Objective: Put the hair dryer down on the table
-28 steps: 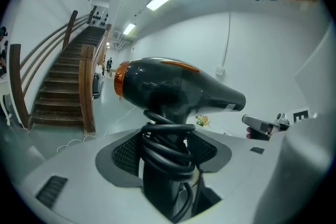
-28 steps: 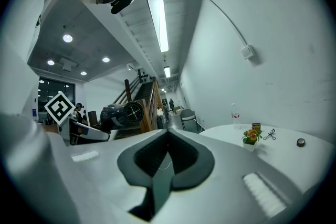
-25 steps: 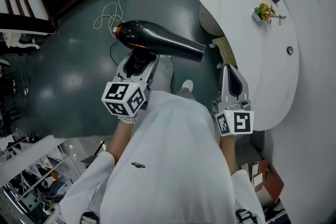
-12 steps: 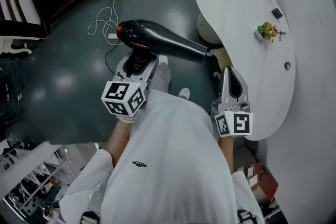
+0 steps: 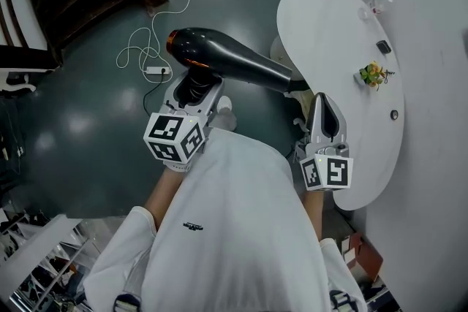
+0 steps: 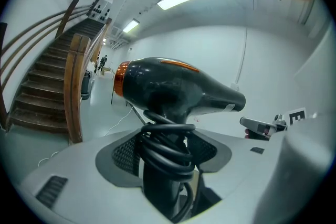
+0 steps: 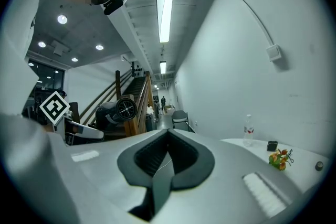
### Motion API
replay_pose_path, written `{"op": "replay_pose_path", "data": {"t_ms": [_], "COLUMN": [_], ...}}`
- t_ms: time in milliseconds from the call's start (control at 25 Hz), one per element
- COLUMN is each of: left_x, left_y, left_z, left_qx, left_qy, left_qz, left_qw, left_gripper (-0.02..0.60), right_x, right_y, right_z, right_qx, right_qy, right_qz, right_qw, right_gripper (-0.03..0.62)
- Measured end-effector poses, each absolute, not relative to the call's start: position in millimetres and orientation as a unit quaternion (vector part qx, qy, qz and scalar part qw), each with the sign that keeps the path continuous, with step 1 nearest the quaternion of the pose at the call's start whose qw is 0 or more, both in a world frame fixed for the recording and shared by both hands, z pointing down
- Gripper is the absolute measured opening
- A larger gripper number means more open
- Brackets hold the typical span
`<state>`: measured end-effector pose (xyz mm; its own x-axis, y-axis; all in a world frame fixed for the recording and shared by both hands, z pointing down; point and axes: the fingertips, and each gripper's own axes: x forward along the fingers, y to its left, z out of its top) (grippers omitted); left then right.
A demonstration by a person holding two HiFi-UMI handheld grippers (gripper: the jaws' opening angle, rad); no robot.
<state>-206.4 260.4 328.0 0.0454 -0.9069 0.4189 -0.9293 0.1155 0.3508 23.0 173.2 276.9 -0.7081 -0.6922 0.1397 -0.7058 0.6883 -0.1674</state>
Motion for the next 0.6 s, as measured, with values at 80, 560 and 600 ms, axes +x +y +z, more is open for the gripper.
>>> {"op": "replay_pose_path", "data": {"t_ms": [80,560,600], "left_x": [-225,-286,-286], "left_y": [251,212,211], "left_z": [328,341,343], "left_qx": [0.669,0.694,0.696], "left_qy": [-0.686,-0.653,-0.650], "left_qz": [0.016,0.014,0.015], "left_qw": [0.287,0.302,0.304], "left_gripper": [0.265,0.265,0.265], "right_x": [4,-56,-58], "right_y": [165,156,157], "right_z": [274,289,293], "right_qx": [0.386,0.419,0.420], "right_qy": [-0.916,-0.899,-0.898], "right_qz": [0.104,0.116,0.120], "right_qw": [0.030,0.051,0.057], "right_gripper": [0.012,0.012,0.012]}}
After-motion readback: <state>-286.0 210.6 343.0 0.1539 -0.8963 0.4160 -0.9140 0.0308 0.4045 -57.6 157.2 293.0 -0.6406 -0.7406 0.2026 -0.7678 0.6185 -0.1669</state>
